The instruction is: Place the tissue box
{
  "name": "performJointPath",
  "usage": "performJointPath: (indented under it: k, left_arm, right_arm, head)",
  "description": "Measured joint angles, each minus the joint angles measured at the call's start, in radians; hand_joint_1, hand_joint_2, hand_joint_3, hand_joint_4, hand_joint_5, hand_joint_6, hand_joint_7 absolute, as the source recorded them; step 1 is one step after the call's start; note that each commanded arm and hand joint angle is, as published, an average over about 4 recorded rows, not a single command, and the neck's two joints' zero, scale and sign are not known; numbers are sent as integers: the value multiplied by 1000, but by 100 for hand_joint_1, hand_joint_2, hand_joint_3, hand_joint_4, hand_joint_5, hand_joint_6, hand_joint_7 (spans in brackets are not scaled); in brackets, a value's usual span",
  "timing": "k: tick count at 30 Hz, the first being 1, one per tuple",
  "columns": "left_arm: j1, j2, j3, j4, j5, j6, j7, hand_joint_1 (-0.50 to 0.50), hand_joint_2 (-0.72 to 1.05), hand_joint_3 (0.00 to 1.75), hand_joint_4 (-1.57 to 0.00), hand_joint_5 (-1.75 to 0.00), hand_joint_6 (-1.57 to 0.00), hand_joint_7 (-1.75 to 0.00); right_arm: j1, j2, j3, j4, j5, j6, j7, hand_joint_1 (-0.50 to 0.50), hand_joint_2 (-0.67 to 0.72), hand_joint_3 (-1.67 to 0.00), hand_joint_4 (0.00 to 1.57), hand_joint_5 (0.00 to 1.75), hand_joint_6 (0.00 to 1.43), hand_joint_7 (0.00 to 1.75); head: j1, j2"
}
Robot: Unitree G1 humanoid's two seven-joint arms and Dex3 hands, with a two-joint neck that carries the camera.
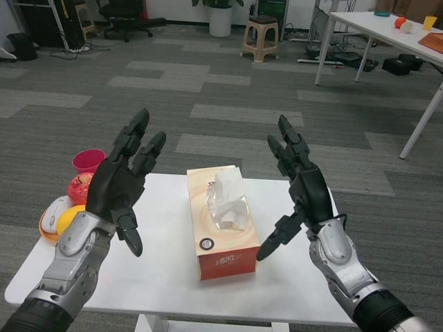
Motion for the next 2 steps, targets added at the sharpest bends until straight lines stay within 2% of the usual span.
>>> performJointPath:
  k: [2]
  left_arm:
    - [0, 1, 0, 0, 0, 0, 0, 50, -69, 0, 0, -31, 0, 0]
  right_arm:
    - [0, -4, 0, 0, 0, 0, 0, -29, 41, 0, 0, 0, 0, 0]
  head:
    - [1, 0]
